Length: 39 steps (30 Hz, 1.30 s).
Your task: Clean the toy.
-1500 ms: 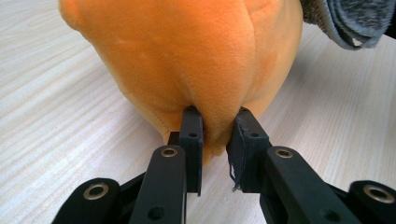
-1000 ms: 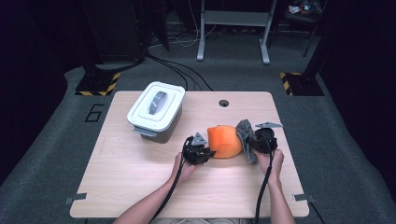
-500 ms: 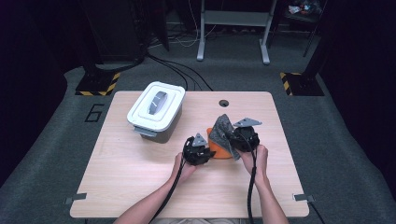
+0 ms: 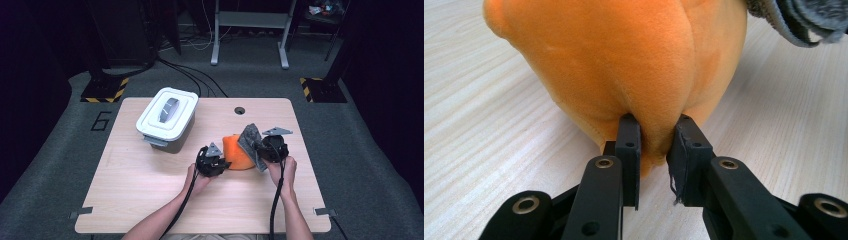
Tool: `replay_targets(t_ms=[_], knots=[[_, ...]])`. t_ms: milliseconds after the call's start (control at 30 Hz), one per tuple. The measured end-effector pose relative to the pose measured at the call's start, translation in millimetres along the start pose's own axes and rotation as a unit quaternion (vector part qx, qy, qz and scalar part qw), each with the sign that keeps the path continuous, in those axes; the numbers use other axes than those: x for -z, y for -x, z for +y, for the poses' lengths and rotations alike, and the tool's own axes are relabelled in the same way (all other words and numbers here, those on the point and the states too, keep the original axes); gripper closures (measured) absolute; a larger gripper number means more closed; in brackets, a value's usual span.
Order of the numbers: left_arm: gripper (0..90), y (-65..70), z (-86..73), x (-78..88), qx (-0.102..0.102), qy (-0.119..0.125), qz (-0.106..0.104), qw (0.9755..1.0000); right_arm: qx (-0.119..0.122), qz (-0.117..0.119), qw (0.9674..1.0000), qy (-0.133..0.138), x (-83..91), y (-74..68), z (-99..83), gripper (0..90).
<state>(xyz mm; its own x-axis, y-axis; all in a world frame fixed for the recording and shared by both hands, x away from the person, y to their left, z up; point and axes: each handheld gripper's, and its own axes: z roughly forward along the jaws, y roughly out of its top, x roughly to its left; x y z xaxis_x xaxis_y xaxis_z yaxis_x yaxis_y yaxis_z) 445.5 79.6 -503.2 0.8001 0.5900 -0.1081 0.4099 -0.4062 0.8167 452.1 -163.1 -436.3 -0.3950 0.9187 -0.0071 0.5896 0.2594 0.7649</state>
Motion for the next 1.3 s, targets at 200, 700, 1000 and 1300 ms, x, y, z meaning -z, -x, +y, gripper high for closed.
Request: replay_targets(t_ms=[200,700,1000,1300], knots=[[75.8,-0.3,0.2,-0.2,0.001,-0.001,-0.001,1.0000,-0.035,-0.004,0.9993,-0.016,-9.4,19.8,-9.7,69.4],[60.9,0.1,-1.5,1.3,-0.014,0.002,0.011,0.9998,-0.054,-0.008,0.9979,-0.035,-22.2,32.3,-19.8,69.6],[37.9,10.6,-1.7,-6.8,-0.053,-0.019,0.048,0.9972,-0.059,-0.009,0.9976,-0.034,-23.5,30.9,-19.1,69.7],[69.1,9.4,-1.5,-11.6,-0.063,-0.016,0.060,0.9960,-0.053,-0.013,0.9981,-0.028,-24.2,28.4,-18.3,69.8]])
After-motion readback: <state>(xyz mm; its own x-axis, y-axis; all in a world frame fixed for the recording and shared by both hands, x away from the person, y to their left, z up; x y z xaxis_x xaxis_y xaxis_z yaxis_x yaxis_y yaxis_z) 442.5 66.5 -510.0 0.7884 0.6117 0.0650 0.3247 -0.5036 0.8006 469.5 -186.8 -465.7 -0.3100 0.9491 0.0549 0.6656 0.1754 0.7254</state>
